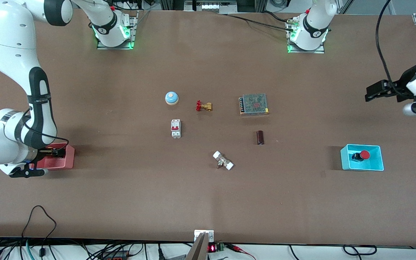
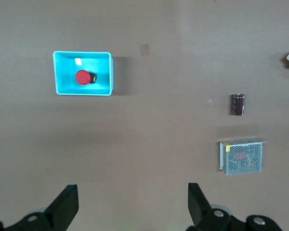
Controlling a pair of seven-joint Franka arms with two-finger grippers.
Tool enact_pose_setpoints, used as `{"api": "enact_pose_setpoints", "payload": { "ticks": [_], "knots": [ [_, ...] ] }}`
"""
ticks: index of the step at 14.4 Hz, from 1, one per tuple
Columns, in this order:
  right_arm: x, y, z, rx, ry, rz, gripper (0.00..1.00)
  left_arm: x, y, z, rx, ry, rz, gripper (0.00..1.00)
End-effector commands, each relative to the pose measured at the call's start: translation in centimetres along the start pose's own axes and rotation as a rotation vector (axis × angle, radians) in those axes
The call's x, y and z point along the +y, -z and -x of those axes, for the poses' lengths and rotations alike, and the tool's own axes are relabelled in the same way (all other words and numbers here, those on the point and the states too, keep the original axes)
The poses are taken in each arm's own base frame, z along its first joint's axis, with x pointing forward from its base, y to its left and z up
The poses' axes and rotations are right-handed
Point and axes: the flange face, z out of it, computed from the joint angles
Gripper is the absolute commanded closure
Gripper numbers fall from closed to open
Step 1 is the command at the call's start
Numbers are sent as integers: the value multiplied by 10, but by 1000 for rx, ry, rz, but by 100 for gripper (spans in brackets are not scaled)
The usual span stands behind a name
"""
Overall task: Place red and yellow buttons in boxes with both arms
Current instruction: 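Raise the left gripper away while the right gripper releases yellow into the pink box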
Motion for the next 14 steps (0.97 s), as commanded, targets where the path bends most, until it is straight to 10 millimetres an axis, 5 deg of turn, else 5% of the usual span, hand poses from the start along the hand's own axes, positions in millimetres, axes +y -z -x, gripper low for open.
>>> {"api": "enact_pose_setpoints", "payload": {
  "ticks": [1, 7, 11, 14],
  "knots": [
    [3, 17, 1, 23, 10, -27, 0, -10, 14, 22, 6, -17, 24, 0],
    [7, 58, 9, 43, 16, -26, 0, -19, 44, 58, 4, 4, 28, 0],
    [3, 125, 27, 70, 11, -73, 0, -24, 51, 78, 8, 13, 31, 0],
    [-19, 191, 38, 158, 38, -87, 0, -27, 52, 78, 10, 19, 30, 0]
  ]
}}
